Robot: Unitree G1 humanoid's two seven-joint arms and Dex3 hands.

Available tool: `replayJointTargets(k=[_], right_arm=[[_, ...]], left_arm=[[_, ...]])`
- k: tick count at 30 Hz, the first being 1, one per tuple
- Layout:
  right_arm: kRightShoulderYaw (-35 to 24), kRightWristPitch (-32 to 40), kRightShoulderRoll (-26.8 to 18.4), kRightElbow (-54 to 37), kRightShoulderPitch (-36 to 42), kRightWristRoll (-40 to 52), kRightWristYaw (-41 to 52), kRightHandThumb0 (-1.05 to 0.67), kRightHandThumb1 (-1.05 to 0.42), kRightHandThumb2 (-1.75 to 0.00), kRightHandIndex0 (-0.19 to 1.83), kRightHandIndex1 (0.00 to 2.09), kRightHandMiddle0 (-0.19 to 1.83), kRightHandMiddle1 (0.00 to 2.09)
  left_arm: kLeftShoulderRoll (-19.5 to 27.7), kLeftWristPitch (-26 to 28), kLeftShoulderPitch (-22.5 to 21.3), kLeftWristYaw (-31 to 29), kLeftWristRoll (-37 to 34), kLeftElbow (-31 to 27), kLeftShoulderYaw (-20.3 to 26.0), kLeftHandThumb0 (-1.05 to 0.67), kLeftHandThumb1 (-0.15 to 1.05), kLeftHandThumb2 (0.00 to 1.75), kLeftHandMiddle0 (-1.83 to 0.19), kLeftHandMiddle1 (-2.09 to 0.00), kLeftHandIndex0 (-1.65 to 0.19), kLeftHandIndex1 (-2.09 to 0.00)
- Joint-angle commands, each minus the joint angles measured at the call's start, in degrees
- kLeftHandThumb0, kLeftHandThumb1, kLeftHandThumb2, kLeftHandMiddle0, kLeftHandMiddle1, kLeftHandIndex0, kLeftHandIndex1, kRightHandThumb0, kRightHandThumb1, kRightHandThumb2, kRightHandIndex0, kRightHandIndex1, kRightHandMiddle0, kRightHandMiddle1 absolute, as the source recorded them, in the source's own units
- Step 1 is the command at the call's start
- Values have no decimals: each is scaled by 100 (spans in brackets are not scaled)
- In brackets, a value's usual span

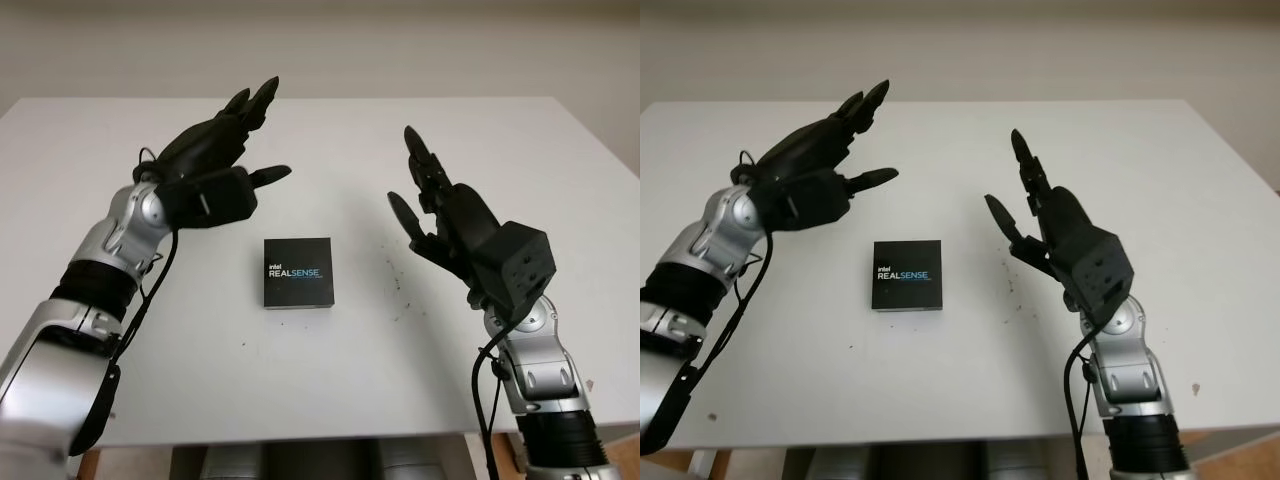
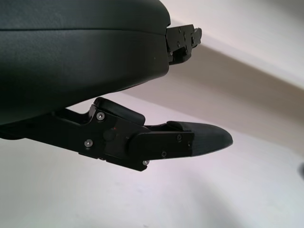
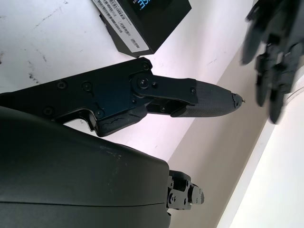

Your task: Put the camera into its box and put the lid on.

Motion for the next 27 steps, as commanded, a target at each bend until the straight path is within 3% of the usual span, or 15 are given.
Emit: replayJointTargets(k=[1, 6, 8, 13, 20, 23, 27], right_arm=[[-32, 6, -63, -87, -11, 16, 2, -77, -105, -53, -12, 5, -9, 5], [-41, -7, -77, -55, -5, 32, 10, -76, -105, -53, -13, 5, -10, 5], [-46, 9, -66, -46, -12, 44, 1, -76, -105, -53, -13, 5, -10, 5], [-72, -20, -51, -33, -32, 100, -12, -74, -105, -53, -13, 5, -10, 5], [-178, -26, 37, -159, -39, -48, -496, -75, -105, -55, -14, 5, -10, 5], [-266, 31, 134, -187, -74, 59, -652, -75, -105, -54, -15, 5, -10, 5], [-396, 5, 240, -164, -155, 427, -598, -76, -105, -51, -19, 2, -14, 4]], left_arm=[[175, 134, 530, -410, -427, -1044, 284, -84, 105, 34, 19, 0, 19, 0], [567, 337, 1735, -1097, -888, -2991, 692, -99, 105, 22, 19, 0, 19, 0], [717, 435, 2126, -1240, -838, -3623, 833, -100, 104, 13, 19, 0, 19, 0], [1065, 833, 2967, -1450, -286, -4885, 1096, -104, 103, 8, 19, 0, 19, 0], [1153, 766, 3756, -1373, 535, -5560, 1168, -105, 102, 6, 19, 0, 19, 0], [1063, 809, 3906, -1298, 878, -5650, 1114, -105, 101, 5, 19, 0, 19, 0], [847, 706, 4114, -728, 1730, -5469, 926, -103, 98, 4, 19, 0, 19, 0]])
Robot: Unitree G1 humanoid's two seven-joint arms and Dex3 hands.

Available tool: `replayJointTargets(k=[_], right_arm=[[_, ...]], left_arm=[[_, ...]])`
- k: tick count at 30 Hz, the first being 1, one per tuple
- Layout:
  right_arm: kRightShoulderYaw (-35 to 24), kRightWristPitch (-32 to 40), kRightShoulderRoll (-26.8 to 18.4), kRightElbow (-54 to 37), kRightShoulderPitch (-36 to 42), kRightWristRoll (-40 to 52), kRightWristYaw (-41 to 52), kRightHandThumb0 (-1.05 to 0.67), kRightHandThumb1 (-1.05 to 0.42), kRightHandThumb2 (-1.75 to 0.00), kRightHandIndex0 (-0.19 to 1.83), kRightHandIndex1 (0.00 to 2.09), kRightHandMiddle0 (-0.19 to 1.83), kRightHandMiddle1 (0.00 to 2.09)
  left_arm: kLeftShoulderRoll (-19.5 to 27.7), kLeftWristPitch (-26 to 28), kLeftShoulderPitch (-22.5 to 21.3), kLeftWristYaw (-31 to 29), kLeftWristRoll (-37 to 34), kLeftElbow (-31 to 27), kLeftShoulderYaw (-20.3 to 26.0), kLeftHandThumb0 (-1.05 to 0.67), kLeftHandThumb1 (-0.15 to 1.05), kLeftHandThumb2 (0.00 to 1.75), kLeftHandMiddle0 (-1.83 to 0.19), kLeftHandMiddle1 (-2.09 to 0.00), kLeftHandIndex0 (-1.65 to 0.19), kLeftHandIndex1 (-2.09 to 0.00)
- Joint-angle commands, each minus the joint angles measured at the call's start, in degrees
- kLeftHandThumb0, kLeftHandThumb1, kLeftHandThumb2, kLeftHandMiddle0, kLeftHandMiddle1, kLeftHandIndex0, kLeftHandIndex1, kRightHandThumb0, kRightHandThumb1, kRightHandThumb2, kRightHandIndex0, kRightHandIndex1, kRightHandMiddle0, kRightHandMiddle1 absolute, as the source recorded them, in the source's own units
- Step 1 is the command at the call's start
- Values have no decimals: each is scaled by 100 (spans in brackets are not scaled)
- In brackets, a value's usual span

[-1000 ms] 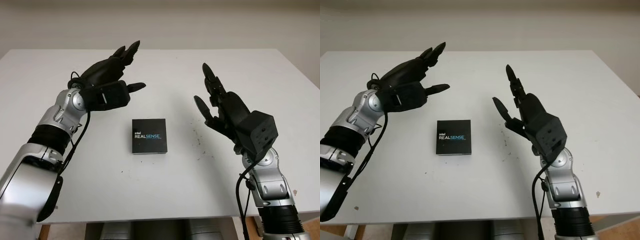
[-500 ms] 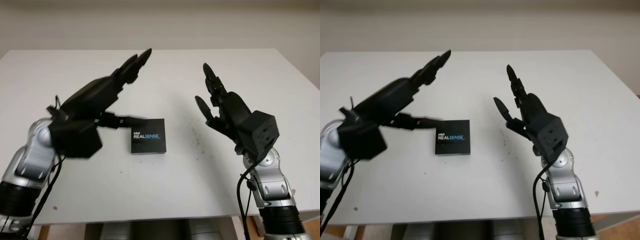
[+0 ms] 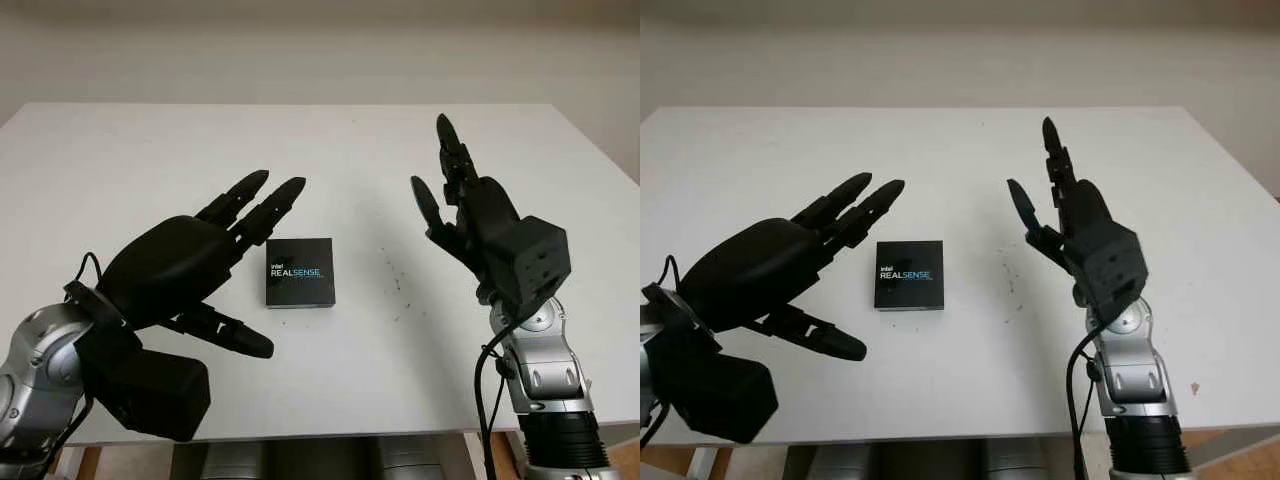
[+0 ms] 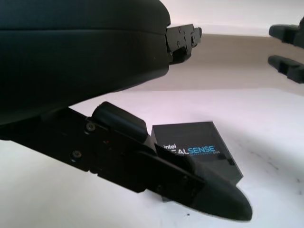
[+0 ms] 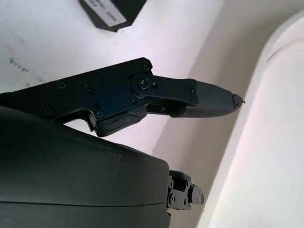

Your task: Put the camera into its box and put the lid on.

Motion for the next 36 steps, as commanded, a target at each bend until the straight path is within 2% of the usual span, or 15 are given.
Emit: replayJointTargets(k=[1, 7, 12, 16, 23, 27, 36], right_arm=[[-65, -57, 22, -91, -132, 85, 17, -77, -105, -51, -19, 1, -15, 4], [-31, -113, -50, -96, -59, -43, -20, -79, -105, -50, -13, 5, -11, 6], [5, 15, -88, -178, -9, -109, 40, -78, -105, -52, -14, 5, -11, 6], [6, 59, -101, -234, 20, -120, 72, -77, -105, -52, -14, 5, -11, 6], [0, -6, -83, -185, 27, -95, 85, -77, -105, -51, -14, 5, -10, 6], [-6, -99, -56, -156, 43, -45, 99, -75, -105, -51, -15, 5, -10, 5], [36, -14, -68, -204, 68, -142, 24, -75, -105, -51, -12, 6, -8, 6]], left_arm=[[-126, 12, 116, 230, 352, 81, -128, -103, 97, 4, 19, 0, 19, 0], [-527, 146, 125, 1151, 1391, 555, -434, -99, 97, 5, 19, 0, 19, 0], [-814, 152, -28, 1915, 1749, 1037, -609, -90, 97, 6, 19, -1, 18, -1], [-961, 201, -100, 2084, 1725, 1236, -696, -83, 95, 5, 10, -6, 12, -5], [-1152, 377, -58, 1866, 1538, 1126, -765, -73, 94, 5, -9, -13, -1, -11], [-1143, 407, -74, 1768, 1550, 1070, -793, -74, 95, 5, -20, -17, -6, -13], [-1045, 628, -129, 1192, 1700, 872, -840, -82, 95, 5, 1, -4, 9, -4]])
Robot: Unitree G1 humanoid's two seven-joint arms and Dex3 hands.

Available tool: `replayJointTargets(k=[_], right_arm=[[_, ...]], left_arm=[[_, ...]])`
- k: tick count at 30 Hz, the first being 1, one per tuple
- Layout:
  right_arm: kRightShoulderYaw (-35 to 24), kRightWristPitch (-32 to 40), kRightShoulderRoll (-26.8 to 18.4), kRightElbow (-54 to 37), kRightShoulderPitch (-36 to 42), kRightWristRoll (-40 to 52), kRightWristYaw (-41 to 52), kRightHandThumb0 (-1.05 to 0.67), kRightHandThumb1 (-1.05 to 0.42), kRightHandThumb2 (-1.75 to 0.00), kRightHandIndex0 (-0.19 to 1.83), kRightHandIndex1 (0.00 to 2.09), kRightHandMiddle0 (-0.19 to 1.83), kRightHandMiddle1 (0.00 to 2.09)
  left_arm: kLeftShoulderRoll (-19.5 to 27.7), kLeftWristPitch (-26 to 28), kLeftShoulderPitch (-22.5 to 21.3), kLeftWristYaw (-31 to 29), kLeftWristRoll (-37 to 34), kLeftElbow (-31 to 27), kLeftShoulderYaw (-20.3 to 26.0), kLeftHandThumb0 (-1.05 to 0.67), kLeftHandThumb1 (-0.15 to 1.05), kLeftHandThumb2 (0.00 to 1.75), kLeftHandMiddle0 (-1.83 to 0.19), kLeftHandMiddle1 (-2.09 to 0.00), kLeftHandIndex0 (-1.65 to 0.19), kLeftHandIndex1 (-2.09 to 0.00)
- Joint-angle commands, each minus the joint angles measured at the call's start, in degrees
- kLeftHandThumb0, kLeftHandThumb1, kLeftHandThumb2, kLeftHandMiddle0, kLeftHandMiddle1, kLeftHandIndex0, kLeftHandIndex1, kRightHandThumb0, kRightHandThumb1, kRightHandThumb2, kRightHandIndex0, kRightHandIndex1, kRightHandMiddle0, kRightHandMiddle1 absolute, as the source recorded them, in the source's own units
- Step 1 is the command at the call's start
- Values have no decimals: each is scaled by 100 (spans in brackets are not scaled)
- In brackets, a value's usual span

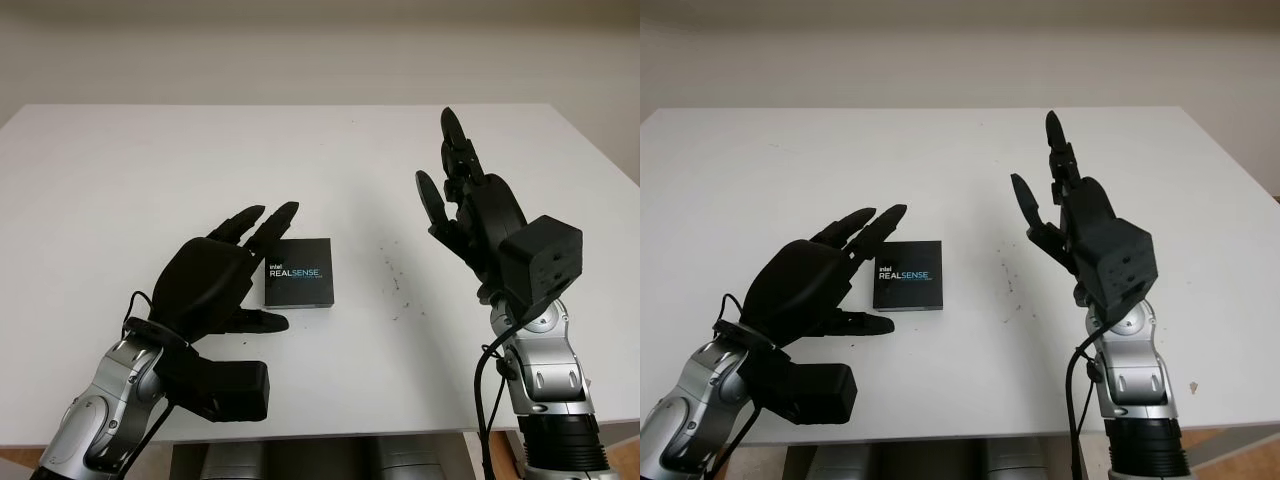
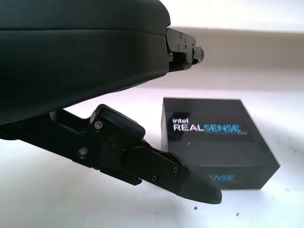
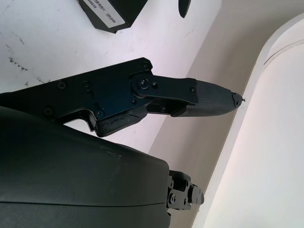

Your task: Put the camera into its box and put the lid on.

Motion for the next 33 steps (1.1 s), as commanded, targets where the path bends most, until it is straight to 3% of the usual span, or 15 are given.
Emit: replayJointTargets(k=[1, 17, 33], right_arm=[[5, 28, -21, -89, 6, -27, -12, -75, -105, -51, -12, 6, -8, 6], [45, 18, -18, -87, 34, -208, -78, -76, -105, -52, -8, 7, -4, 7], [24, -82, -4, -69, 36, -192, -58, -75, -105, -52, -9, 5, -5, 5]], left_arm=[[65, 35, -129, -45, 96, -138, -39, -84, 95, 6, 2, -4, 9, -4], [-93, 297, -290, 408, 578, 206, -246, -77, 89, 5, -7, -8, 3, -7], [-179, 339, -509, 144, 73, 485, -293, -82, 91, 6, -9, -6, 0, -8]])
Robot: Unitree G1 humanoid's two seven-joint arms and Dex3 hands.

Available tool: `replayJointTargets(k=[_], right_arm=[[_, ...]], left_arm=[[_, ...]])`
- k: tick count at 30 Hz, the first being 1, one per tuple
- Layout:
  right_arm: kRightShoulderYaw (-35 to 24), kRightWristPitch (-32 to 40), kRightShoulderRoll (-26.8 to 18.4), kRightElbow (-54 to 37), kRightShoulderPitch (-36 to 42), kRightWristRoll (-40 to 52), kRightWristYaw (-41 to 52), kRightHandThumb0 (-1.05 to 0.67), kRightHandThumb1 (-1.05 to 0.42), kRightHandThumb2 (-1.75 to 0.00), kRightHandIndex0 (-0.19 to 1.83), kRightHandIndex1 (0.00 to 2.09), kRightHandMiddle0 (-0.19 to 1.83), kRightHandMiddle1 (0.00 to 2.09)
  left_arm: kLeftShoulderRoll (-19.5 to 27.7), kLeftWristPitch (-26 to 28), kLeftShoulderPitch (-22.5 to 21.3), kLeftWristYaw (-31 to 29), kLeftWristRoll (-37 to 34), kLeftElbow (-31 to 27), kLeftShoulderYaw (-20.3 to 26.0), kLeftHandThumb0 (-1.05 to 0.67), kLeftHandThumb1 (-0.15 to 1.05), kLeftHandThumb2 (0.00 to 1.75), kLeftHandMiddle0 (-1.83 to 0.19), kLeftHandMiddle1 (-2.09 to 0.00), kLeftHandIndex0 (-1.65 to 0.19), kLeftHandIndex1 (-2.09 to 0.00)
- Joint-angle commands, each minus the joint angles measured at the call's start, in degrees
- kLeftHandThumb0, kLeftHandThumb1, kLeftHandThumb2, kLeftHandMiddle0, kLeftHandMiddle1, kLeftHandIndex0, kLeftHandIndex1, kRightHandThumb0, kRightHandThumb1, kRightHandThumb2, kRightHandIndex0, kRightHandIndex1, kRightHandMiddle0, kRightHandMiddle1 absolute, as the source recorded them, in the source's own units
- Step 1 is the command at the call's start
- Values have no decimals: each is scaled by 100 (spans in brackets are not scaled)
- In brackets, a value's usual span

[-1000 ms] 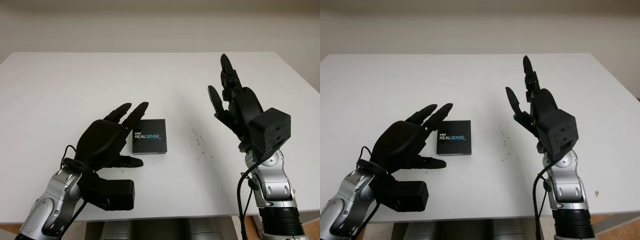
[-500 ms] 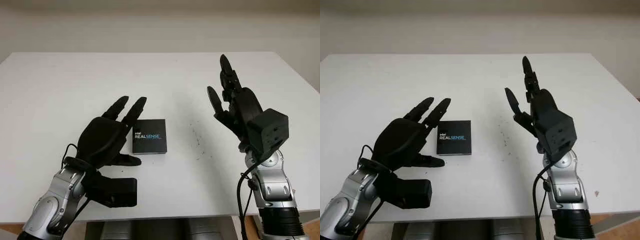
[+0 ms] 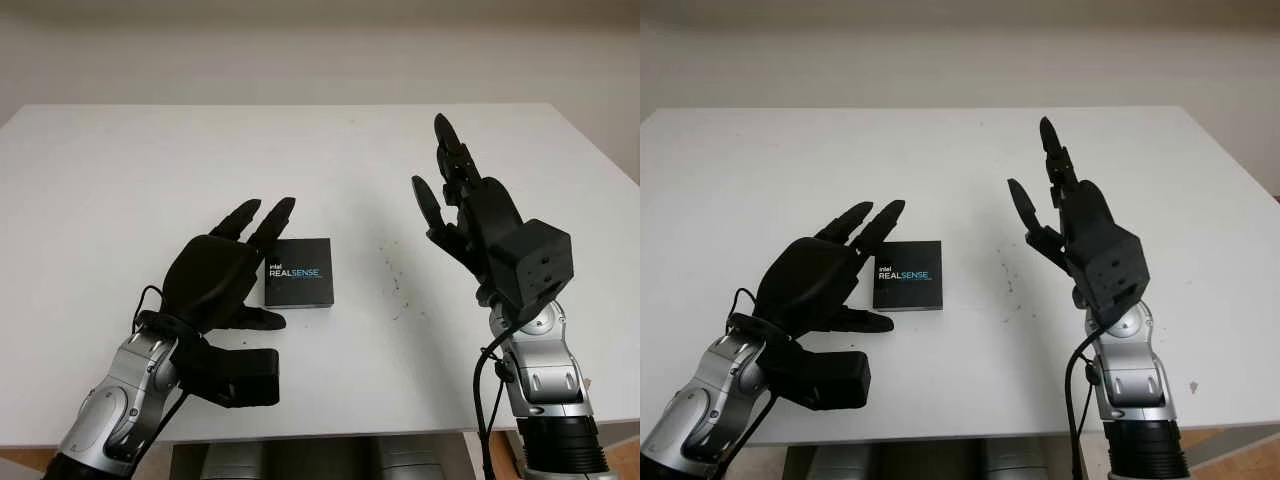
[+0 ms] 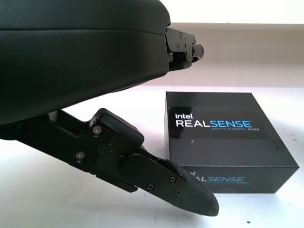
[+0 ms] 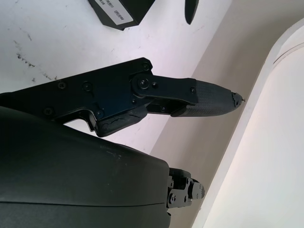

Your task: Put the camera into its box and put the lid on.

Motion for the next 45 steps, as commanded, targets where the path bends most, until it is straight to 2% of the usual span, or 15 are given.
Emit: replayJointTargets(k=[1, 15, 27, 33, 39, 45], right_arm=[[-19, -74, -13, -56, -11, 13, -7, -74, -105, -52, -9, 5, -5, 5], [-30, -97, -6, -31, -38, 129, -9, -72, -105, -51, -9, 5, -5, 6], [-11, -265, -9, 29, 11, 1, -72, -73, -105, -52, -7, 6, -3, 6], [16, -70, -12, -62, 39, -102, -108, -74, -105, -51, -6, 6, -3, 6], [12, -49, 11, -100, 49, -122, -122, -75, -105, -52, -5, 6, -2, 6], [25, -19, -8, -128, 71, -159, -137, -72, -105, -51, -5, 6, -2, 6]], left_arm=[[-12, 31, -197, -112, -96, 18, -26, -83, 92, 6, -9, -6, 1, -8], [14, 85, -337, -191, 11, 45, -163, -88, 95, 6, -14, -7, -1, -8], [-48, 461, -437, 34, 673, 148, -393, -82, 90, 5, -27, -10, -12, -13], [-90, 642, -499, 43, 876, 237, -514, -82, 92, 6, -32, -10, -18, -15], [-120, 640, -569, 174, 862, 391, -576, -81, 90, 5, -41, -13, -28, -21], [-117, 492, -588, 210, 669, 489, -561, -81, 92, 6, -46, -15, -30, -23]])
